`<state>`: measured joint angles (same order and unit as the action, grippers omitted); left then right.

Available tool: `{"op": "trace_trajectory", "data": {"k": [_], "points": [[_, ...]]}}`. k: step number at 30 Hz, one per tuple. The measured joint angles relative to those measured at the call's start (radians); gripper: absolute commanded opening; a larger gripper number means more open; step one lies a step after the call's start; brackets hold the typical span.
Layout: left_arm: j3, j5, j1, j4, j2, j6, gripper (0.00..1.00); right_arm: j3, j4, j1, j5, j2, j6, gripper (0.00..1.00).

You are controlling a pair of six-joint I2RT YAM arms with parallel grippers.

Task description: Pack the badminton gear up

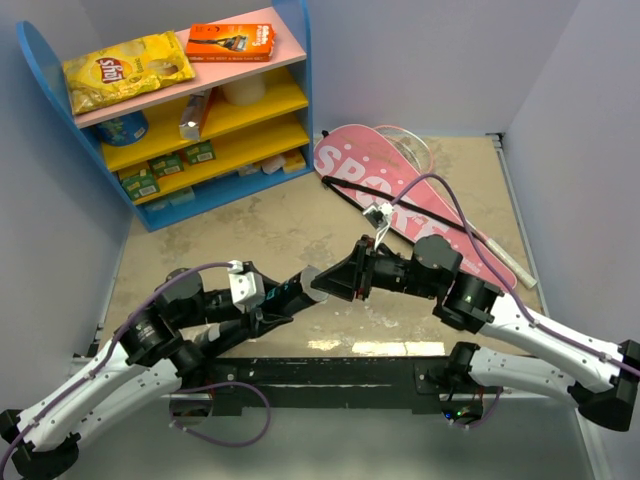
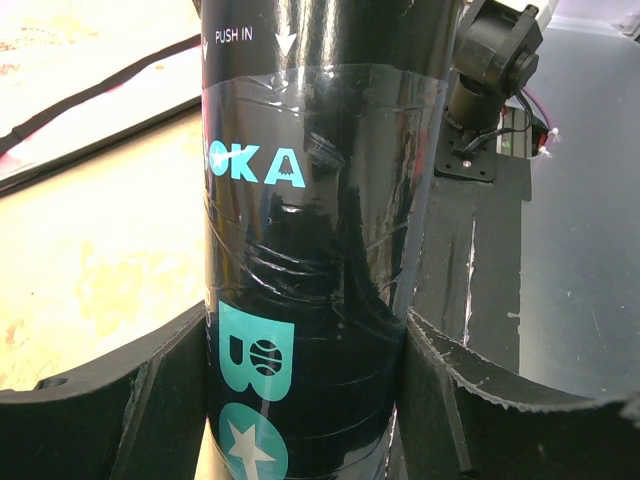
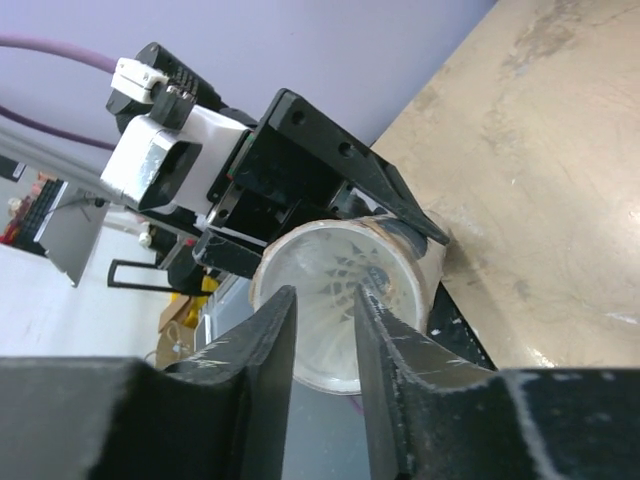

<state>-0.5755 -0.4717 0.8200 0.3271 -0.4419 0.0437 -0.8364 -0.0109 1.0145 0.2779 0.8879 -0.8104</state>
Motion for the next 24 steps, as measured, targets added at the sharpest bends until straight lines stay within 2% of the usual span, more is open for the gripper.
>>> {"op": "trace_trajectory", "data": {"k": [4, 9, 24], "points": [[0.0, 0.0, 0.0, -0.005, 0.001, -0.002, 0.0, 0.0, 0.008, 0.0, -0.029, -0.001, -0.013, 0.27], [0.0, 0.0, 0.0, -0.004, 0.001, -0.006, 0.0, -0.001, 0.014, 0.0, -0.058, 0.02, -0.017, 0.0], [0.0, 0.061, -0.007, 0.034, -0.006, 0.003, 0.0, -0.065, 0.001, 0.035, -0.137, 0.127, 0.011, 0.0]]}}
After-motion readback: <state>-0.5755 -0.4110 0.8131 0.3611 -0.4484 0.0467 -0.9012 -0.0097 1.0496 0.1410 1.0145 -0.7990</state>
